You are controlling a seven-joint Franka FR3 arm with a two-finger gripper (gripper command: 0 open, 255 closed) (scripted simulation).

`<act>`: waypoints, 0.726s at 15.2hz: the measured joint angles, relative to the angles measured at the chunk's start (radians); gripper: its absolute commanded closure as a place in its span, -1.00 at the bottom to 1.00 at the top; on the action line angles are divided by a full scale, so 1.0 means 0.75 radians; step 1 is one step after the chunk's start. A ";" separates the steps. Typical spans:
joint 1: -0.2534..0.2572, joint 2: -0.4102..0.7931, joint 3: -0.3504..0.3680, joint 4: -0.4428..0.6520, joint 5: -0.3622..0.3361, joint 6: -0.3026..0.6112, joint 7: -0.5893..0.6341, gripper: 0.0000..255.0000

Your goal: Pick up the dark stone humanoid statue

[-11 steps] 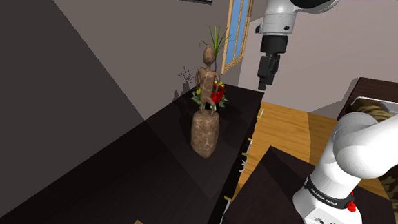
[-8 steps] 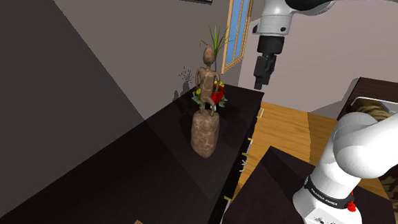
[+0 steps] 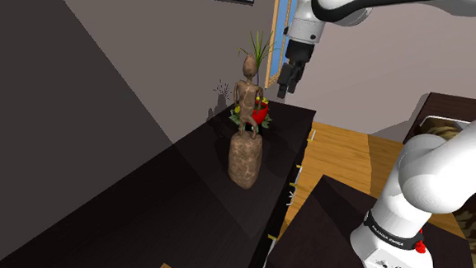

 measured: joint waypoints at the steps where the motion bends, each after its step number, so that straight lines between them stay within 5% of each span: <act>1: 0.002 0.040 -0.010 0.017 0.002 0.049 -0.018 -1.00; 11: 0.025 0.289 -0.067 0.159 0.048 0.370 -0.146 -1.00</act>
